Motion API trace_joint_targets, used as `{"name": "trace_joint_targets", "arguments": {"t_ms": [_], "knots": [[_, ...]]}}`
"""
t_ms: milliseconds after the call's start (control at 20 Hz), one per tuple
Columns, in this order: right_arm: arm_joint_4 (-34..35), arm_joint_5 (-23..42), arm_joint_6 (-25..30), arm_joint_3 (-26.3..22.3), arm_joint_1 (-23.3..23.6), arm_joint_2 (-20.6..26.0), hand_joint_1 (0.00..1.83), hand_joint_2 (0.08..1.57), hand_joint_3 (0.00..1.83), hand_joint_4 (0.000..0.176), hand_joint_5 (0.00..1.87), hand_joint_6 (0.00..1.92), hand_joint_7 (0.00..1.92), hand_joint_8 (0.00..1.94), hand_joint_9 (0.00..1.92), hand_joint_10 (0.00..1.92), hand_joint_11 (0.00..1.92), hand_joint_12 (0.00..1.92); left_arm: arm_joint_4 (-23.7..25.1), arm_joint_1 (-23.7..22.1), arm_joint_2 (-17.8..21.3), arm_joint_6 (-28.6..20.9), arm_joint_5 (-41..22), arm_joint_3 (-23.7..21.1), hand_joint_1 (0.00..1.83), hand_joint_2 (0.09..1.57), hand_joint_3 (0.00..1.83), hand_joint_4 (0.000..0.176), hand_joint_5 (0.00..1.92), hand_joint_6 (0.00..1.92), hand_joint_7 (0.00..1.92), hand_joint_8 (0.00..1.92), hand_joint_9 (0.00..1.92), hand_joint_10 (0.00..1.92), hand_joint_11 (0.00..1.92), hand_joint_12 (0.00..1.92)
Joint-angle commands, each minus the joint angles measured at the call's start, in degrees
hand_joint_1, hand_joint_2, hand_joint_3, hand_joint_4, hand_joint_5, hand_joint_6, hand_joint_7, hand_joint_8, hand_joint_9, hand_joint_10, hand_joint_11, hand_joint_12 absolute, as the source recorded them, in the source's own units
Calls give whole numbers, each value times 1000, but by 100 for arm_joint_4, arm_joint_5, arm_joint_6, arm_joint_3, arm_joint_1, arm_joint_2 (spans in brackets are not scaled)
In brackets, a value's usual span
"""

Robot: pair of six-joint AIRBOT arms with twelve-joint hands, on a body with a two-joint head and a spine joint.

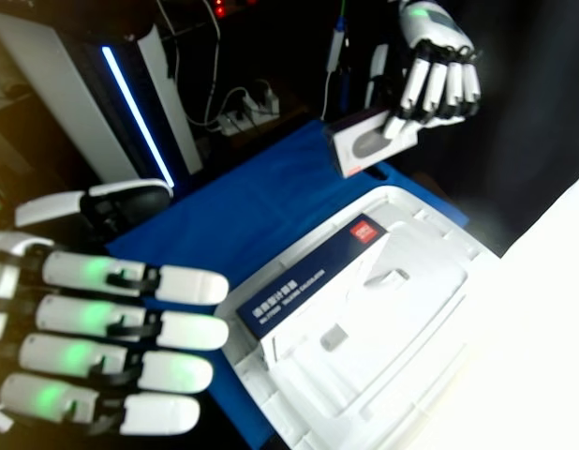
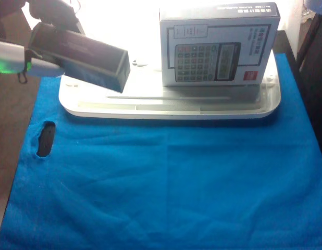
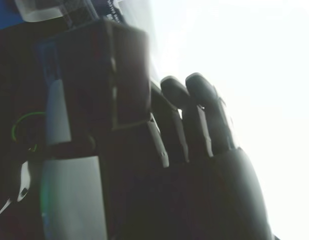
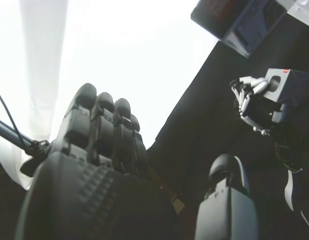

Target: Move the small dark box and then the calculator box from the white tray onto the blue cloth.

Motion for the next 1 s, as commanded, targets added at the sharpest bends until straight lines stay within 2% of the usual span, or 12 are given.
{"name": "trace_joint_targets", "arguments": {"t_ms": [0,50,100,150,200,300,400,450,550,650,850,950], "knots": [[186,673,57,29,110,18,347,911,0,7,198,12,290,9,222,11,98,386,-176,-12,48,-20,-593,-55,1092,1061,0,70,1110,758,717,1127,451,1718,365,1921],[186,673,69,29,110,16,348,903,0,8,196,9,285,5,216,7,90,387,-142,24,70,-21,-593,-92,1073,1050,0,145,1133,716,632,1367,388,1852,319,1921],[186,673,74,29,110,4,342,897,0,10,192,6,283,4,219,7,83,386,-95,112,115,-25,-592,-165,1069,1041,0,170,1154,680,633,1412,370,1828,235,1921],[186,673,74,29,109,-12,347,894,0,11,180,1,276,0,213,4,68,383,-54,188,155,-42,-579,-229,1073,1030,0,175,1180,639,703,1271,382,1696,205,1921],[186,673,75,29,109,-25,352,902,0,2,171,0,266,0,203,0,62,383,-21,264,181,-65,-579,-281,1083,1017,0,176,1217,571,789,1043,447,1536,219,1921],[186,673,84,29,107,-37,351,898,0,3,169,0,255,0,198,0,71,389,-29,476,172,-88,-594,-339,1084,1016,0,176,1219,564,871,884,530,1449,241,1921],[186,673,92,29,106,-47,346,901,0,3,176,2,245,1,194,0,60,385,-89,659,114,-97,-591,-346,1115,1029,1,52,1192,615,927,916,591,1391,256,1875],[186,673,93,30,106,-53,357,896,0,9,184,5,247,2,196,1,50,380,-113,754,77,-97,-576,-346,1237,1074,4,0,1207,416,949,1192,678,1309,313,1743],[184,673,94,29,106,-65,362,887,0,15,182,3,267,9,201,3,41,376,-236,978,-26,-97,-573,-331,1260,1100,1,0,1157,485,936,1277,686,1245,307,1630],[184,673,112,27,86,-71,347,899,0,11,182,3,263,6,201,3,44,378,-352,1174,-102,-97,-584,-311,1254,1108,0,0,1117,567,930,1280,712,1206,351,1677],[182,673,121,26,77,-94,340,895,0,9,162,0,276,6,184,0,30,382,-581,1498,-263,-99,-550,-210,1274,1077,0,0,1167,442,1019,1156,744,1082,281,1680],[176,673,121,26,76,-107,344,923,9,4,146,0,265,0,166,0,4,376,-712,1643,-380,-100,-529,-121,1275,1075,0,0,1195,369,1022,1169,775,1212,351,1759]]}}
